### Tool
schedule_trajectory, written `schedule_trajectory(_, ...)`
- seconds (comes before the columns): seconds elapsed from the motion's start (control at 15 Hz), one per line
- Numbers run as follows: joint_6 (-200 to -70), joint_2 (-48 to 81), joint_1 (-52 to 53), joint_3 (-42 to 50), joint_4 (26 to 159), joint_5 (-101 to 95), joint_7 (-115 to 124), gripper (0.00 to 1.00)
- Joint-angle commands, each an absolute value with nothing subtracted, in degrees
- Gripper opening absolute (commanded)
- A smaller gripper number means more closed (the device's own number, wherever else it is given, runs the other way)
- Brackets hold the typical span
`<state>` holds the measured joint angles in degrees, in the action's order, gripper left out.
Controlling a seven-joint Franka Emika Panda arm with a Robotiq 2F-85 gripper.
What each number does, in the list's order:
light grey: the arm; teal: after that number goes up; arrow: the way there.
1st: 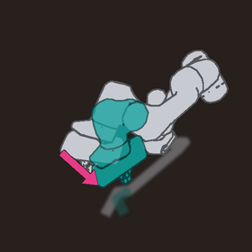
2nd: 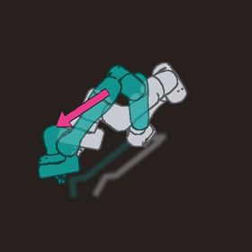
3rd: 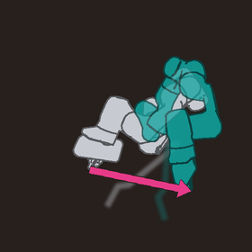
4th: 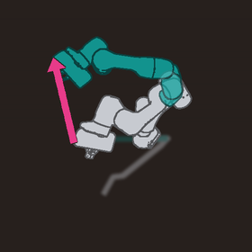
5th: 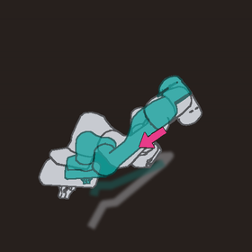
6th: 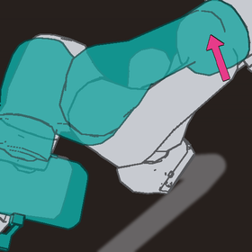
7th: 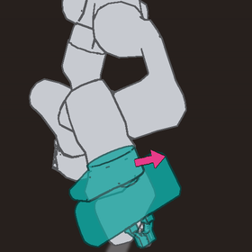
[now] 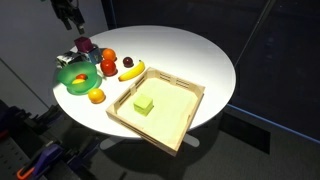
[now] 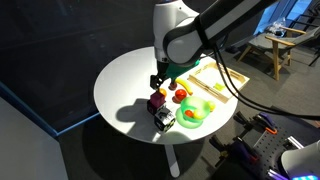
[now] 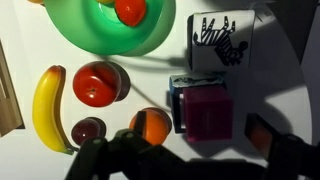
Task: Lift the pink dice on top of the blue dice and put it on top of the lime green dice
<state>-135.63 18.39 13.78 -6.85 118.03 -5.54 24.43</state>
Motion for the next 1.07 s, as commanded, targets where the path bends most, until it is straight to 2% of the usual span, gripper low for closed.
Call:
schedule_trajectory(0.0,-137.5,19.8,14.8,-5.9,117.1,-6.6,24.8,1.00)
schedule_trajectory(1.0,-141.3,26.4,16.5,-3.8,114.9,-6.2,24.3,1.00)
